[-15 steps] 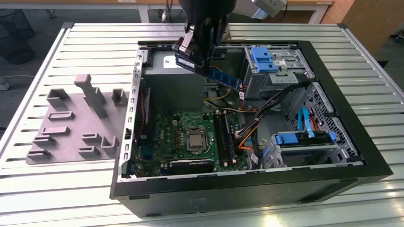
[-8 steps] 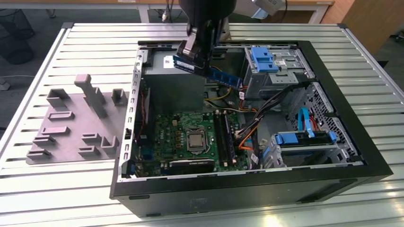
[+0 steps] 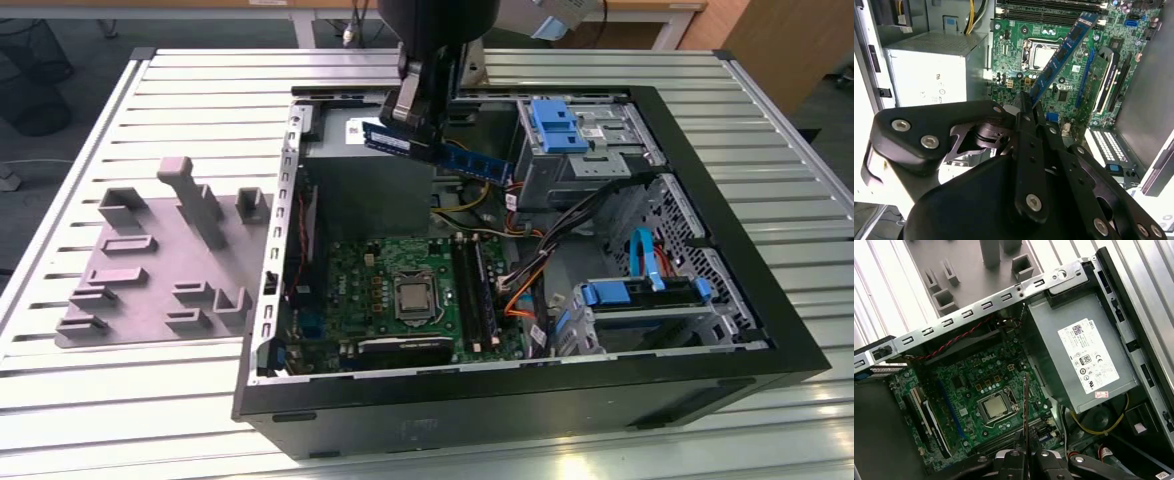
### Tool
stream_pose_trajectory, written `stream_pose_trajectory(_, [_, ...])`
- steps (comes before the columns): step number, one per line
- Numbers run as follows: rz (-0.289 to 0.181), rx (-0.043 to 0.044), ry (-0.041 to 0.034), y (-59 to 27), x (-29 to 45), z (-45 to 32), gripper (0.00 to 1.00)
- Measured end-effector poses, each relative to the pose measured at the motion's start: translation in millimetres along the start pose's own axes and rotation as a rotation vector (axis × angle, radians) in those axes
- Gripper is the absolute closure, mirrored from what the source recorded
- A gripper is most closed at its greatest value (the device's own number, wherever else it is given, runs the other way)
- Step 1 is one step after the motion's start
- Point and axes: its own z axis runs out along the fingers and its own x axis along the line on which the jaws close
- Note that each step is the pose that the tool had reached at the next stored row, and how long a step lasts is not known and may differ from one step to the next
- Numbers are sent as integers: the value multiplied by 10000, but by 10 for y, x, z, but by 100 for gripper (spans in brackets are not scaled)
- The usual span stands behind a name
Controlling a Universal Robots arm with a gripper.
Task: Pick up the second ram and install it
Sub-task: 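Insert the second ram into the second slot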
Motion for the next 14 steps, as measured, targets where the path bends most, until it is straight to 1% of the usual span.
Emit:
stream_pose_trajectory(2, [6,0,0,0,0,0,86])
stream_pose_trajectory(4, [121,5,-6,-1,0,1,86])
stream_pose_trajectory(9, [858,36,-34,-1,0,1,86])
stream_pose_trajectory(10, [945,40,-38,-1,0,1,86])
stream_pose_trajectory(14, [988,42,-40,0,0,1,86])
